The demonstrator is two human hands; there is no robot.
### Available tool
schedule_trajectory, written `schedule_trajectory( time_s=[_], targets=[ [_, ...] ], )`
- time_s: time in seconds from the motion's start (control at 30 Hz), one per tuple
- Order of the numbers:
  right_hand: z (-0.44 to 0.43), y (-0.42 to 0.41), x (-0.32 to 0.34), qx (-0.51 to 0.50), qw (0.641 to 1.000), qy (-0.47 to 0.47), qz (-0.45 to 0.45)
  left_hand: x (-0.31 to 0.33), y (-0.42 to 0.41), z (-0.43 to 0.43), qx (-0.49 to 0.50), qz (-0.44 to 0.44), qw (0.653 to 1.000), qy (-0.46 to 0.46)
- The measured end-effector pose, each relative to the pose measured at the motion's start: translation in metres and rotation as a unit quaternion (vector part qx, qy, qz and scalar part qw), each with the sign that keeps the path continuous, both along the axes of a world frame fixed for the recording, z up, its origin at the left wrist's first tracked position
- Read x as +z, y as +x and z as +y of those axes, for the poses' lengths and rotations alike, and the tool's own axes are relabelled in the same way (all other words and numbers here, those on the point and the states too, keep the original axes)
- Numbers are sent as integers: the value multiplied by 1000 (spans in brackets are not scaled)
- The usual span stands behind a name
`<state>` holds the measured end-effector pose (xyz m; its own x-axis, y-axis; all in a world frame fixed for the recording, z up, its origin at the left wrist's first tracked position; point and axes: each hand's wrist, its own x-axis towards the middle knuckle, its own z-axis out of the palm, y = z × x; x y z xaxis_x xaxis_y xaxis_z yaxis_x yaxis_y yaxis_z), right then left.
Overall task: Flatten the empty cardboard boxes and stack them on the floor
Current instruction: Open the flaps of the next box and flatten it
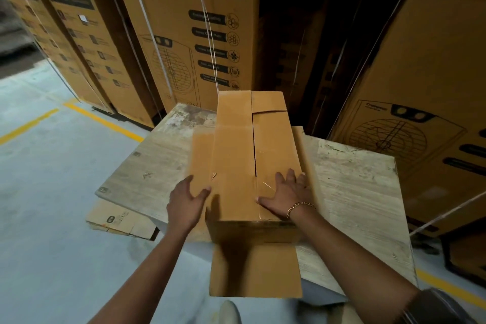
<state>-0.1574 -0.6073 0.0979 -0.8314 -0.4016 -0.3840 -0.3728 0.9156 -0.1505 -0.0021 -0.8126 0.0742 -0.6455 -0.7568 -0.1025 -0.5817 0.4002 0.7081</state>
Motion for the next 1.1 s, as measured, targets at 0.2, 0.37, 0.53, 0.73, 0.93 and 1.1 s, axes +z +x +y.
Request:
schedule_trajectory(
  time_s=[0.2, 0.37, 0.53, 0.73, 0.93, 1.1],
  targets=[
    [-21, -7, 9, -22, 999, 34, -25, 35, -55, 32, -387, -207, 891, -115],
    [-18, -19, 24, -19, 999, -45, -14, 41, -81, 46, -419, -325, 839, -123],
    [10, -31, 46, -12, 971, -239, -5, 56, -96, 50, -422, -357, 805, -217],
    [24, -36, 43, -49, 935, -351, -20, 66, -90, 72, -381, -307, 775, -400],
    [52, -55, 38, -135, 869, -472, -67, 51, -53, 74, -325, -179, 811, -452],
    [64, -58, 41, -172, 833, -521, -76, 33, -31, 77, -286, -67, 820, -492]
  ],
)
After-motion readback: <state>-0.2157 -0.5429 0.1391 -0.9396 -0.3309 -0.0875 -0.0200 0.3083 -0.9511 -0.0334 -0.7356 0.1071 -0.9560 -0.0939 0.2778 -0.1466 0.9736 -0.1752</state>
